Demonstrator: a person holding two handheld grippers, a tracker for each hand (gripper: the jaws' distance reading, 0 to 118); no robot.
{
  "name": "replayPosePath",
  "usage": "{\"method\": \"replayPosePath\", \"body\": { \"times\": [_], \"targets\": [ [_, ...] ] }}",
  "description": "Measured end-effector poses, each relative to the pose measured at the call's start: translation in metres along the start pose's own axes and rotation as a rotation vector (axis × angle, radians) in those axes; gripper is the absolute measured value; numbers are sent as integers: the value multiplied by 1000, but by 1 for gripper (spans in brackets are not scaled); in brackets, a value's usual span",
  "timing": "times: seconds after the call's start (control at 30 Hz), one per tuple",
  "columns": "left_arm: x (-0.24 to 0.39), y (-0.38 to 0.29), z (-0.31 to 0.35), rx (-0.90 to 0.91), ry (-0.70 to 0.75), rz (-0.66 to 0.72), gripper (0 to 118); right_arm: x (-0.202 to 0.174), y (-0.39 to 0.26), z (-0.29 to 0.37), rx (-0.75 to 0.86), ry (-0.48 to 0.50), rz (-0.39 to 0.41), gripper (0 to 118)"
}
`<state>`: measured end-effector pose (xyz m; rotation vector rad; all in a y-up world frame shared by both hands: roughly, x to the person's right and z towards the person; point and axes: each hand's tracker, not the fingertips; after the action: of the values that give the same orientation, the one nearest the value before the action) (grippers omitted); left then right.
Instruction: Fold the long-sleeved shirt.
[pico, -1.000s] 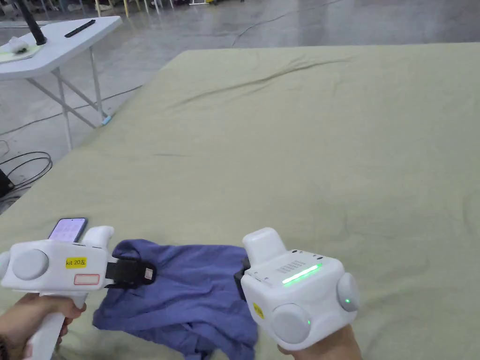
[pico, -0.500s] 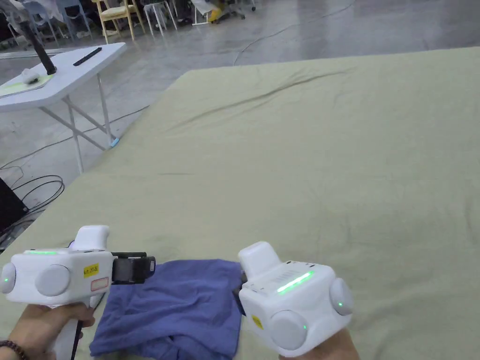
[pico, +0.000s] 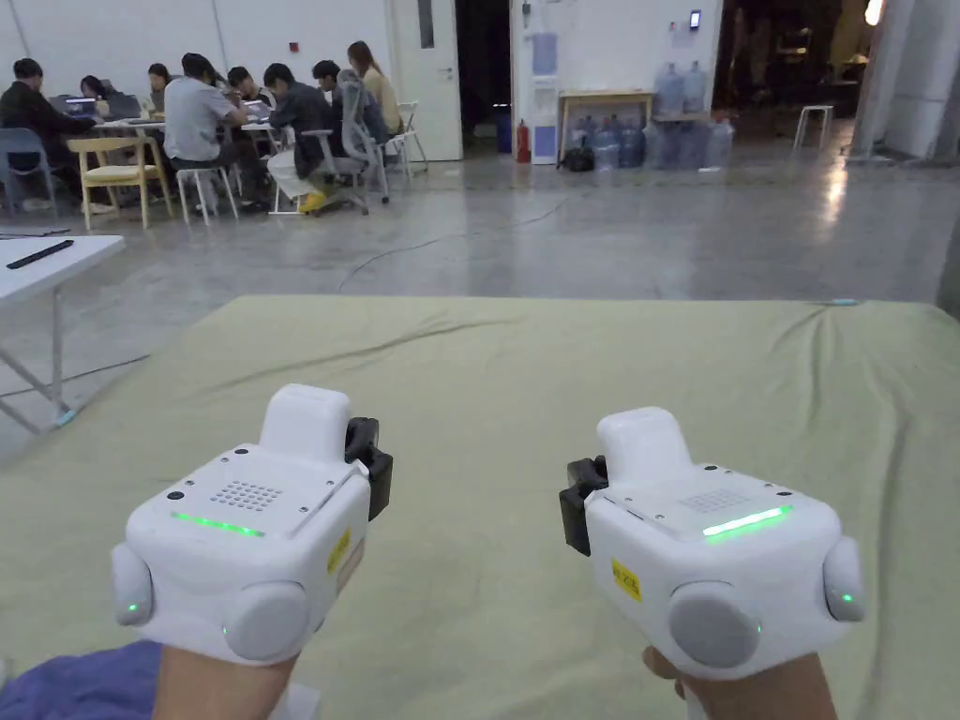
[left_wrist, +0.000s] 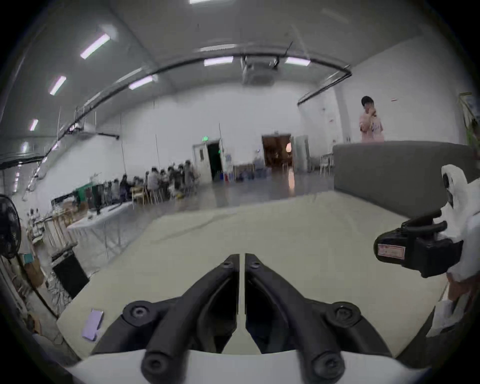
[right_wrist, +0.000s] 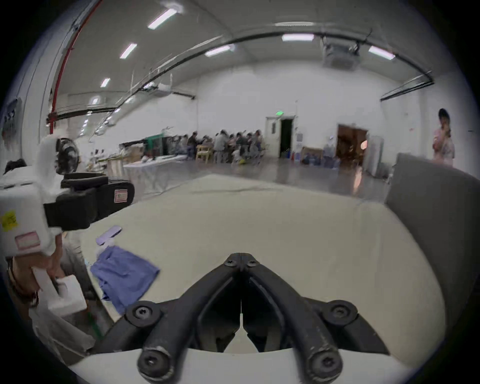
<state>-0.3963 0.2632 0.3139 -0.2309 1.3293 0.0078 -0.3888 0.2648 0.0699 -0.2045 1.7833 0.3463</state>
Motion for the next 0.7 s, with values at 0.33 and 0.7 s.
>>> {"method": "replayPosePath", "body": {
  "times": [0.33,0.7],
  "targets": [
    [109,0,11,167,-5,73,0,92,-17,99,190,-311,-90,0],
    [136,-58,54,131,-11,56,0,74,-88,120,264,-408,-68,0]
  ]
}}
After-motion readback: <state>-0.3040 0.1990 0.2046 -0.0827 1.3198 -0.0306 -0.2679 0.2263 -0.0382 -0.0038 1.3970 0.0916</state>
